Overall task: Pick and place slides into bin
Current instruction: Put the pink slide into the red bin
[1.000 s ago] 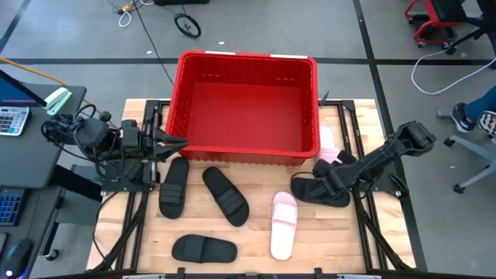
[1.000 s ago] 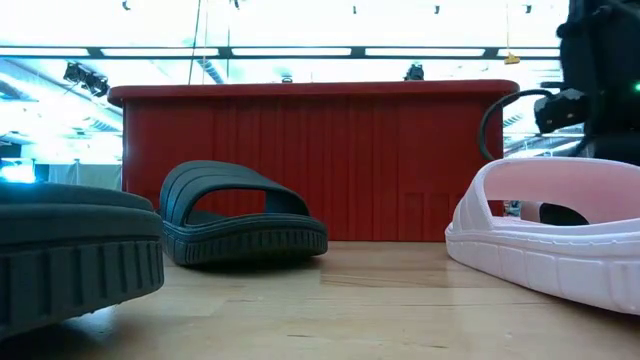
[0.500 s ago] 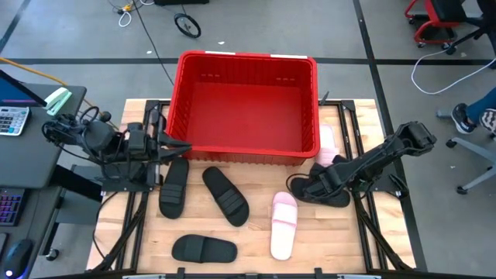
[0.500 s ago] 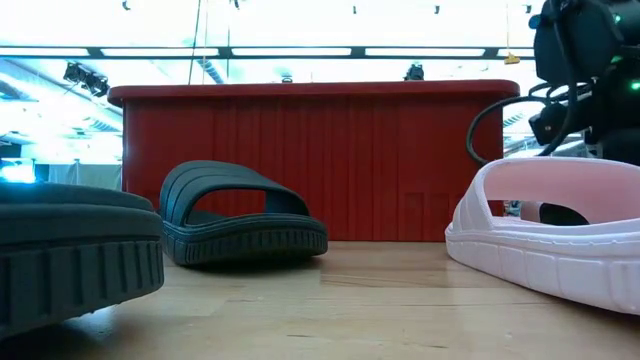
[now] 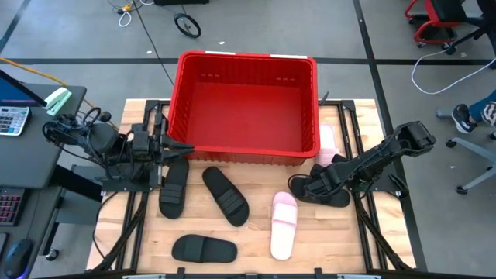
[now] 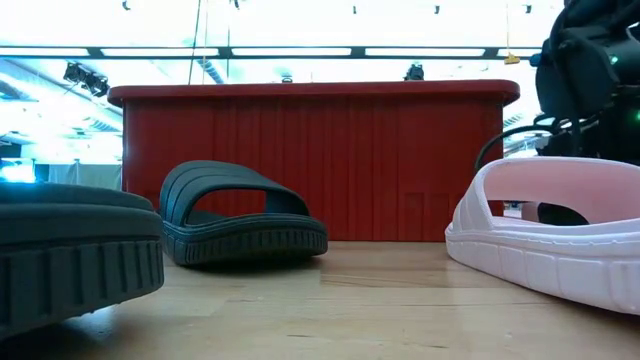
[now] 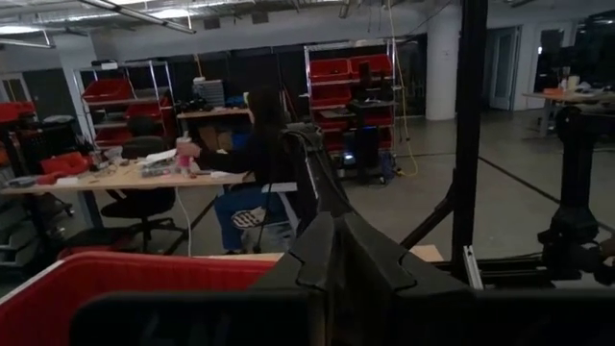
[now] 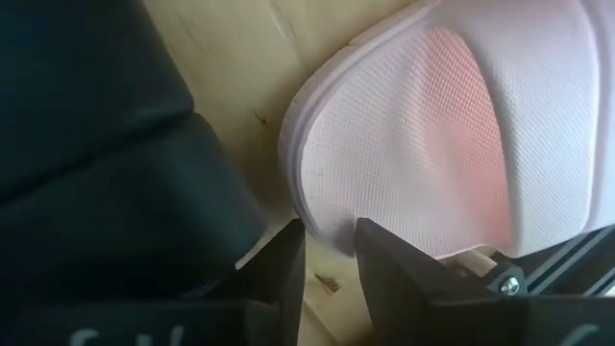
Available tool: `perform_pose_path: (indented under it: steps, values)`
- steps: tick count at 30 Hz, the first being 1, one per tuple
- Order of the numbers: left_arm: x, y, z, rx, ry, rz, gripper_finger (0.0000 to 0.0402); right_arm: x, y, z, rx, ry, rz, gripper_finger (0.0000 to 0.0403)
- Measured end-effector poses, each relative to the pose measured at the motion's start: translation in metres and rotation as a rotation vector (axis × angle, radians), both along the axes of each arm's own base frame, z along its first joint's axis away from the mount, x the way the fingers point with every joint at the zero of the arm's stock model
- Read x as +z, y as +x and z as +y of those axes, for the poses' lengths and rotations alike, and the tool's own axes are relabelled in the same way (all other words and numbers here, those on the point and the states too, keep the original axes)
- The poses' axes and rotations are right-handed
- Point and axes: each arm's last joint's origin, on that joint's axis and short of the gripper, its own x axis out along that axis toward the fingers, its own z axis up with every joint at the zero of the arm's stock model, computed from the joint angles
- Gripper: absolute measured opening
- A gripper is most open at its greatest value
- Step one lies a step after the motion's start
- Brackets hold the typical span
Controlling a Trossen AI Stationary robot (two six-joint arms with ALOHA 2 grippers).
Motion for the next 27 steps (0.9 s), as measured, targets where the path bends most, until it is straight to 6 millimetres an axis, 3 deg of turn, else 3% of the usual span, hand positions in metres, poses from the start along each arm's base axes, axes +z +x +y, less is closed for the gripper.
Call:
perform_pose_path:
  steps: [5,10,13,21,27]
  values:
    - [0.0,0.0,0.0,0.0,-0.001,0.0,0.003,-0.006,0.002,-0.004,0.0,0.029,-0.034,0.0091]
    - [0.0,0.0,0.0,0.0,-0.001,0.0,0.0034,-0.007,0.001,-0.007,-0.031,0.063,-0.029,0.0023]
    - [0.0,0.0,0.0,0.0,-0.001,0.0,0.003,0.002,0.005,-0.005,-0.036,0.074,-0.062,0.0013]
    - [0.0,0.0,0.0,-0.004,-0.032,-0.003,0.0021,0.052,0.017,0.0,-0.097,0.146,-0.187,0.0005]
    - [0.0,0.0,0.0,-0.004,-0.032,-0.003,0.0029,0.086,0.016,-0.001,-0.115,0.125,-0.204,0.0003]
